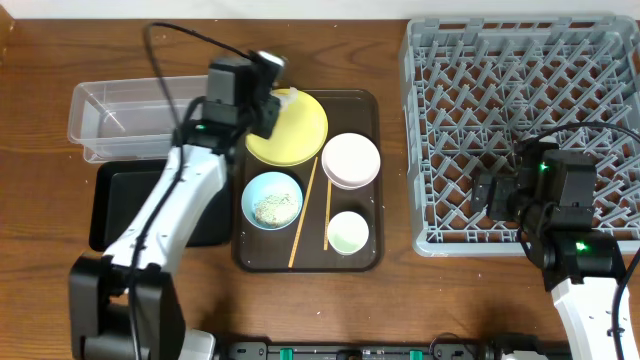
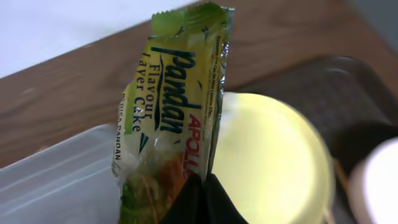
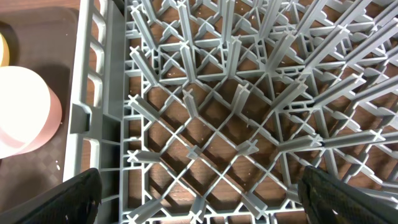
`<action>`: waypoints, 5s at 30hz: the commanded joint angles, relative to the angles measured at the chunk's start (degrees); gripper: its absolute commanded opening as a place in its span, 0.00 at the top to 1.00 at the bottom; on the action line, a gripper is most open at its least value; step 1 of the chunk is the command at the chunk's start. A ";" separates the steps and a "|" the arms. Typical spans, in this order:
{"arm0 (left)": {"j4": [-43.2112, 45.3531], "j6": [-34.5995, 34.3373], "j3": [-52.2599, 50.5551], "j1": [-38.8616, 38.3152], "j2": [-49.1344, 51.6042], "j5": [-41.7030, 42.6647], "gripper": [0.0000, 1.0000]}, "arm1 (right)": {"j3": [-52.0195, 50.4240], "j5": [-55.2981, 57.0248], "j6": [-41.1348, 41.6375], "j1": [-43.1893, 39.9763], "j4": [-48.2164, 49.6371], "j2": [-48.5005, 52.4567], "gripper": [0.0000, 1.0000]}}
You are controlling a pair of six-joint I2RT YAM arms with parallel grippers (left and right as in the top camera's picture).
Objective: Sort waste into correct bins and load items into the dishwasher rack
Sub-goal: 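Carry the wrapper left and drop it into the clear plastic bin, then grasp the white tissue on the yellow plate with the left gripper, then move the tissue left and release it into the clear bin, then grasp the rim of the blue rice bowl with the left gripper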
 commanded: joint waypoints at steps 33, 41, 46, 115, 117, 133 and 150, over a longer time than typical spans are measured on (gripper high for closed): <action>2.38 -13.62 0.79 10.97 1.73 5.16 0.54 | 1.18 -0.24 0.68 0.72 0.61 -0.33 0.01; -1.20 -1.73 2.78 0.09 1.18 2.58 0.36 | 1.18 -0.24 0.70 0.72 0.90 -0.33 0.01; 4.37 2.40 2.75 -2.08 4.15 -0.33 0.29 | 1.18 -0.24 0.70 0.72 0.87 -0.33 0.01; -6.54 -38.73 2.05 13.60 1.81 -8.13 0.91 | 1.18 -0.24 0.68 0.72 0.15 -0.33 0.01; -6.51 -39.30 1.95 14.84 1.81 -8.15 0.84 | 1.18 -0.24 0.68 0.72 0.17 -0.33 0.01; -8.41 -36.13 1.95 16.37 1.18 -3.93 0.35 | 1.18 -0.26 0.70 0.72 0.15 -0.33 0.01; -32.20 -35.67 -0.20 -6.56 -3.37 -2.93 0.11 | 1.16 -0.26 0.70 0.72 0.22 -0.33 0.01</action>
